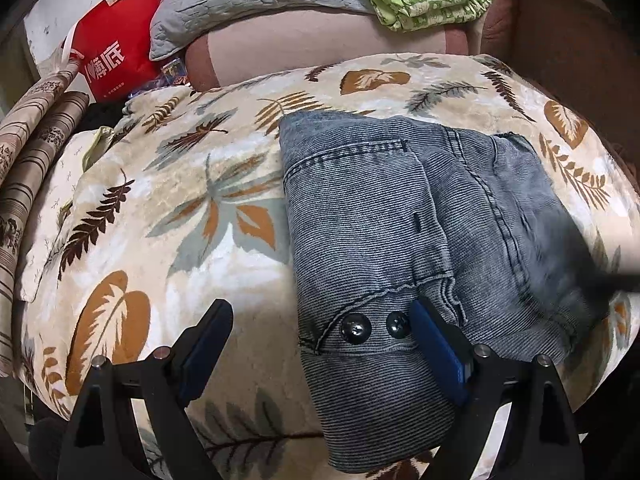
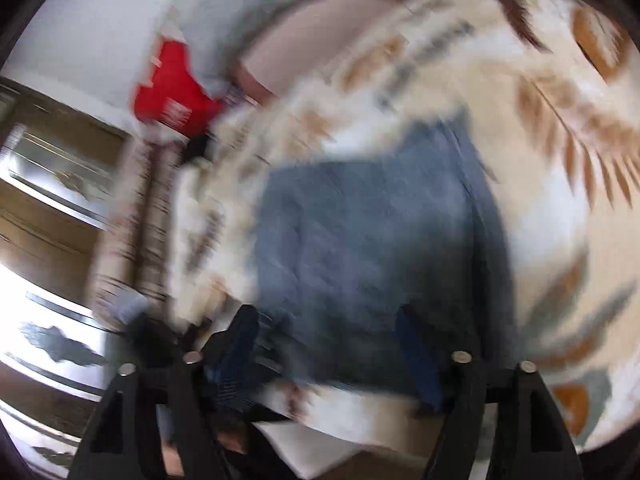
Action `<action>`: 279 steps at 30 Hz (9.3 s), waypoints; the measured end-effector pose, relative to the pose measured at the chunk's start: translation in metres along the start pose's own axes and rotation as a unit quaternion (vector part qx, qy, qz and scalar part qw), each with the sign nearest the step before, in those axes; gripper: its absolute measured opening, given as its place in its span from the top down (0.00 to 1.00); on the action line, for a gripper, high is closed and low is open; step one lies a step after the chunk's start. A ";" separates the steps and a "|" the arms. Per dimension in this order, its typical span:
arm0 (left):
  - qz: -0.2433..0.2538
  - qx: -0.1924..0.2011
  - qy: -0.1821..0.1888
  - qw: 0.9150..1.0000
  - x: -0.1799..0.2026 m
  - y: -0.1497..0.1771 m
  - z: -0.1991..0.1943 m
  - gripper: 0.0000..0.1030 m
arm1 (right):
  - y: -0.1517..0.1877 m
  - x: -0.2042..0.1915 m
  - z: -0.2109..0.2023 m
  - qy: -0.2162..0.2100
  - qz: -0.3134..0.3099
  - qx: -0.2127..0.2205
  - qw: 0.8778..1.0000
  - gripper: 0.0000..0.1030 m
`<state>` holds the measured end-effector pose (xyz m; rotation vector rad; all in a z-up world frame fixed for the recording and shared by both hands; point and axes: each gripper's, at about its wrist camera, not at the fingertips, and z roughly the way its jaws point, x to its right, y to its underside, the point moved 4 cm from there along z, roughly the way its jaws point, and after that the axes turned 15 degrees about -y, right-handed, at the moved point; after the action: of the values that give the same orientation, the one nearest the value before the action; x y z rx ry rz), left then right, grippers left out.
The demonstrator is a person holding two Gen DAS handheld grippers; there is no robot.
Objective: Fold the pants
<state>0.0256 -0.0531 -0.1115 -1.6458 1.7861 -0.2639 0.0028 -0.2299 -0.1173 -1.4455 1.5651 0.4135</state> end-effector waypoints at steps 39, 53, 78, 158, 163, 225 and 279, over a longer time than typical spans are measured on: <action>-0.134 -0.078 0.178 0.972 -0.031 0.011 0.025 0.10 | -0.145 -0.087 0.076 0.181 -0.180 -0.087 0.963 0.09; -0.124 -0.063 0.187 0.972 -0.029 0.005 0.036 0.09 | -0.152 -0.073 0.217 0.259 -0.193 -0.293 0.900 0.71; -0.129 -0.054 0.159 0.977 -0.030 0.017 0.021 0.08 | -0.087 0.013 0.029 0.177 -0.071 -0.063 0.980 0.34; -0.116 -0.063 0.116 0.984 -0.046 -0.013 0.023 0.07 | -0.110 0.016 0.013 0.104 -0.039 0.048 0.993 0.29; -0.112 -0.053 0.112 0.986 -0.055 0.004 0.006 0.07 | -0.061 0.009 -0.017 0.021 0.000 0.039 0.999 0.29; -0.068 -0.053 0.081 0.993 -0.029 0.019 0.000 0.03 | -0.089 -0.036 0.056 0.056 -0.068 -0.035 0.995 0.29; -0.173 -0.056 0.109 0.977 -0.081 0.003 0.002 0.04 | -0.025 -0.074 -0.055 0.317 -0.250 0.102 0.909 0.24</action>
<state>0.0216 0.0236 -0.0868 -2.0760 1.6850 -0.5265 -0.0063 -0.2346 -0.0224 -1.8371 1.5679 -0.5636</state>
